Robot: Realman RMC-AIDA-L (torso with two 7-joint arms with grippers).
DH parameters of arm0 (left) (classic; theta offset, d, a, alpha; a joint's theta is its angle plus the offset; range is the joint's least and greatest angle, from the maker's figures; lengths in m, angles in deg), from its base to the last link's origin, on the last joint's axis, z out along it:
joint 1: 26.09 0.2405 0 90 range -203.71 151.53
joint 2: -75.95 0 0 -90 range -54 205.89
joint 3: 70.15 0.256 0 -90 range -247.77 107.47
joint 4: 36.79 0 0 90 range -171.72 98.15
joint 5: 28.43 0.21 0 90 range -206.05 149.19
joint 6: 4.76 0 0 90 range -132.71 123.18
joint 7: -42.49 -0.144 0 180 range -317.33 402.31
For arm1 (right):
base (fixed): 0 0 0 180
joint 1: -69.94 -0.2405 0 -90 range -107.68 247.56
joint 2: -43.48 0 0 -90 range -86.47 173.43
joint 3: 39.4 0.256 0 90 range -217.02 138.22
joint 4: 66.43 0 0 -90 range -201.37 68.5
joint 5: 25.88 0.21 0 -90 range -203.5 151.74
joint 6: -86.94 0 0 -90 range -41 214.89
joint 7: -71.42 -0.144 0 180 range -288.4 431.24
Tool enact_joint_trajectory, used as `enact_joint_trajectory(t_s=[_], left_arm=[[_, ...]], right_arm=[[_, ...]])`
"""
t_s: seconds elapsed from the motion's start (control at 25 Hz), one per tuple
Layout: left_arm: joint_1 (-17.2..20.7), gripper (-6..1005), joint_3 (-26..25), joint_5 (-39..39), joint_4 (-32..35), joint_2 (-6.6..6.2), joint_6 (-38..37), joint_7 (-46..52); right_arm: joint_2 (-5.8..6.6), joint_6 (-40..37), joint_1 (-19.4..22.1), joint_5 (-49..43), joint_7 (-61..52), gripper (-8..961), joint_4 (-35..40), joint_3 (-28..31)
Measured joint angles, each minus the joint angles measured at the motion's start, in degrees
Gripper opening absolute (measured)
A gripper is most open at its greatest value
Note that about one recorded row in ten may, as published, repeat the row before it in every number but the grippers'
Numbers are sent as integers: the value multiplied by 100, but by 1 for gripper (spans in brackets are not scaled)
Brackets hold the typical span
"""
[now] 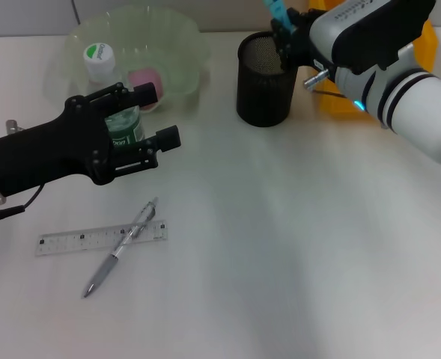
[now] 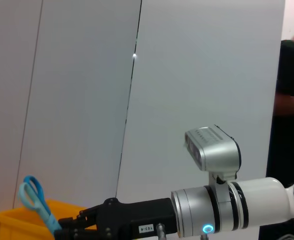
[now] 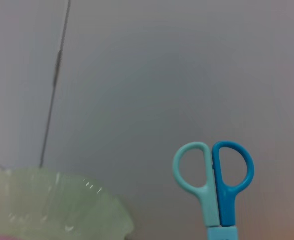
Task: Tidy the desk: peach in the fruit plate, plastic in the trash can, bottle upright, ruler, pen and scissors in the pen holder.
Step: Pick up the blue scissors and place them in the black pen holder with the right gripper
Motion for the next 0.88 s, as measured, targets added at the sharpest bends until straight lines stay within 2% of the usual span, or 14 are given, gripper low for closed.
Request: enact_joint_trajectory(t_s=[0.32,0.52,0.88], left_arm=[[-37,790,12,0,0,0,91,0],[-99,790,36,0,-62,-1,172,0],[-160,790,-4,0,-149,-17,187,0]], right_arm=[[29,-15,-88,-37,-970,232,-157,-29],[34,-362,-91,-56,-1001,233,-40,4],[57,-494,-218,-63,-1008,237,-69,10]])
